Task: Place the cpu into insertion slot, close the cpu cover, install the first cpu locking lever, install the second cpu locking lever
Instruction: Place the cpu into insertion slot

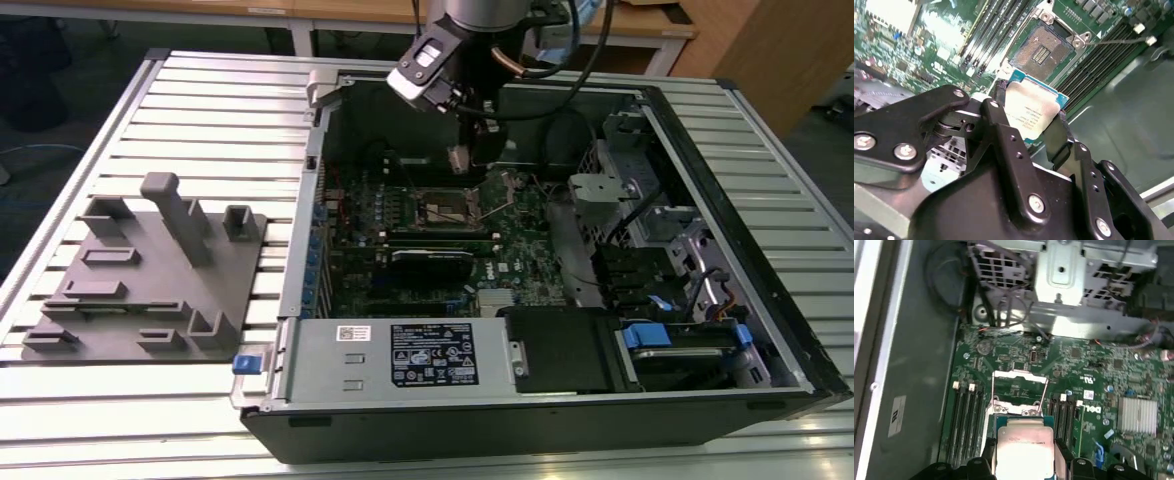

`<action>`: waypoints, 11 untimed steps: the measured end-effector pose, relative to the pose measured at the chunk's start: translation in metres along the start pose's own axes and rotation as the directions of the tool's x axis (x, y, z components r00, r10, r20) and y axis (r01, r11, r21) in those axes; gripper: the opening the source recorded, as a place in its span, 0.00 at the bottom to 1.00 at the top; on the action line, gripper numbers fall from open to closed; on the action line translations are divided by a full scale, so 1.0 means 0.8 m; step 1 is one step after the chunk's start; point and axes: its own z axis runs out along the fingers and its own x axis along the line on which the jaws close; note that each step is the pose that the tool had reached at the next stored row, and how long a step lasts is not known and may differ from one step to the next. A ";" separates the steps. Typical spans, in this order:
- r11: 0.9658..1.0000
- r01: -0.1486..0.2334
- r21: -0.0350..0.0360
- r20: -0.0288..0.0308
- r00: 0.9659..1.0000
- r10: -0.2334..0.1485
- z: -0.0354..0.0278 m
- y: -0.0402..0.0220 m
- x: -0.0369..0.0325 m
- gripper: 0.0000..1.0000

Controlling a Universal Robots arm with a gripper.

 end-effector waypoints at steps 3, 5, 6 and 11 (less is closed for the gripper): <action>0.999 -0.053 -0.001 0.005 0.999 0.053 0.0006 -0.0001 0.0000 0.54; 0.996 -0.084 -0.001 0.008 0.996 0.084 0.0010 -0.0002 0.0000 0.54; 0.996 -0.092 -0.001 0.008 0.996 0.092 0.0009 -0.0005 0.0000 0.54; 0.996 -0.094 -0.001 -0.009 0.996 0.094 0.0010 -0.0010 0.0001 0.54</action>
